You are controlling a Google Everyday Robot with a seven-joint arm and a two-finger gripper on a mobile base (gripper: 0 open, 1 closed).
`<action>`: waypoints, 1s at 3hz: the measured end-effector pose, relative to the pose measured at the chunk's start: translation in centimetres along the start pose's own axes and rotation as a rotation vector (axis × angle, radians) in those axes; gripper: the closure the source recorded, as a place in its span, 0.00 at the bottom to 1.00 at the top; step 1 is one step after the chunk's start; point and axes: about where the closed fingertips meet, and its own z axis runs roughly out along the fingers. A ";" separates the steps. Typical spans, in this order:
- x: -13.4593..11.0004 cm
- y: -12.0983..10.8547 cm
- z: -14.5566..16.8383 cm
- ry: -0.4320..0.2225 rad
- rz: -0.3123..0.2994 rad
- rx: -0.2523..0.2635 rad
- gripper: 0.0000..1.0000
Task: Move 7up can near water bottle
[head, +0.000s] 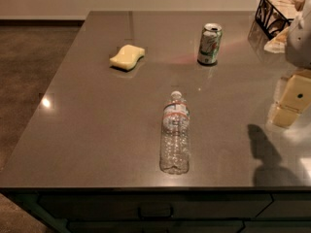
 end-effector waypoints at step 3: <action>-0.1 -4.4 3.2 -0.040 0.152 0.048 0.00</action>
Offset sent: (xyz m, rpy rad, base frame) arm 0.0466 -0.0021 -0.0237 0.0720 0.0044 -0.1479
